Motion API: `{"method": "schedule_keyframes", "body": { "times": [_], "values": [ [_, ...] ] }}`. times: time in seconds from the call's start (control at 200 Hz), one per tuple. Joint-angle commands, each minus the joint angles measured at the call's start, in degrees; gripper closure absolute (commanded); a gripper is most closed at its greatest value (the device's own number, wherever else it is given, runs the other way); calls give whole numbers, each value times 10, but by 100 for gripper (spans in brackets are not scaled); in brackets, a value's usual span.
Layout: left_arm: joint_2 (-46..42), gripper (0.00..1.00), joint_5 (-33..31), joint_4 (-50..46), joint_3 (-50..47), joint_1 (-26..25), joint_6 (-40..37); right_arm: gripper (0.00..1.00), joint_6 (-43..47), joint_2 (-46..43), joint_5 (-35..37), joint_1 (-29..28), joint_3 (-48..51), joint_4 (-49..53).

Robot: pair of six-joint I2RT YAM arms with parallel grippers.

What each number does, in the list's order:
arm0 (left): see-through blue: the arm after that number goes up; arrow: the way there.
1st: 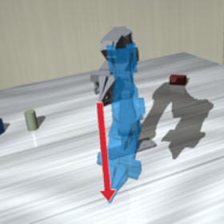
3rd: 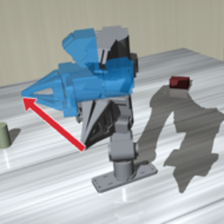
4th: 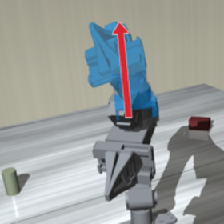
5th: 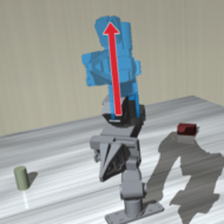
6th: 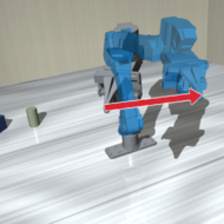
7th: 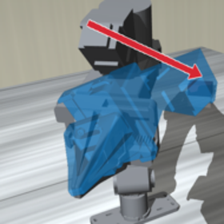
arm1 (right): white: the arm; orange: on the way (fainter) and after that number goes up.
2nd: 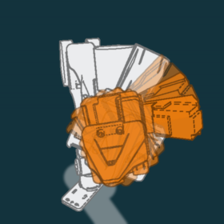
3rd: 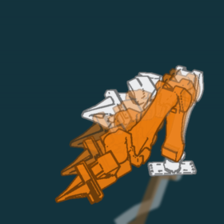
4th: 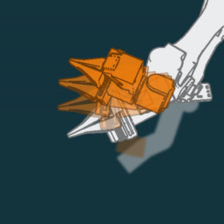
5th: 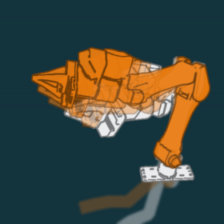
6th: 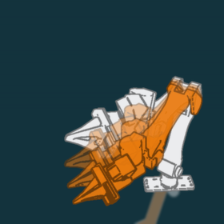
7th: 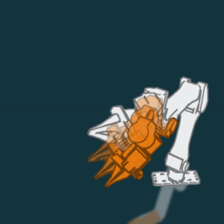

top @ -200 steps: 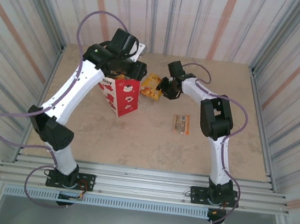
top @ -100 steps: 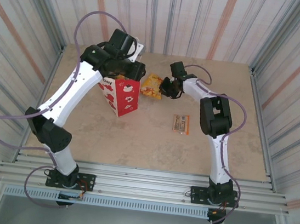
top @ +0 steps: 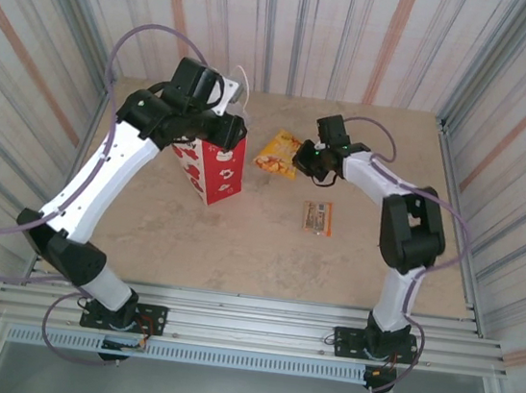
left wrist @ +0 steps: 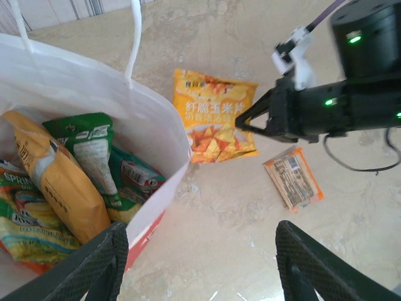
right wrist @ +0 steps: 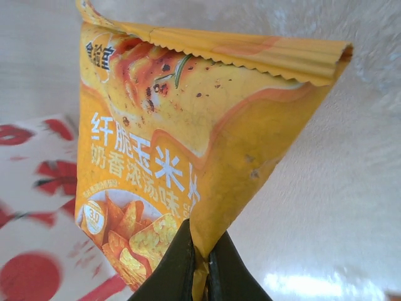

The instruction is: Place the snacks into the paper bag

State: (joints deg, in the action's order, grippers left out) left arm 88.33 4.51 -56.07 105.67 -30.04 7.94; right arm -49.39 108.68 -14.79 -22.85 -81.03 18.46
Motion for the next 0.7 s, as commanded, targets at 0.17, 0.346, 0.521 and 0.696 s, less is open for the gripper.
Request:
{"method": "schedule_keyframes", "body": {
  "times": [0.17,0.346,0.521,0.696],
  "values": [
    [-52,32,-70,-85,44,-8,15,100,103,-217,143,-49,10,79],
    [-68,32,-116,-148,83,34,25,100,198,-285,191,-94,-33,92],
    [-91,30,-98,-166,63,119,38,100,297,-285,265,-163,-102,91],
    [-84,29,-91,-167,48,190,53,100,402,-191,366,-234,-229,124]
  ]
}}
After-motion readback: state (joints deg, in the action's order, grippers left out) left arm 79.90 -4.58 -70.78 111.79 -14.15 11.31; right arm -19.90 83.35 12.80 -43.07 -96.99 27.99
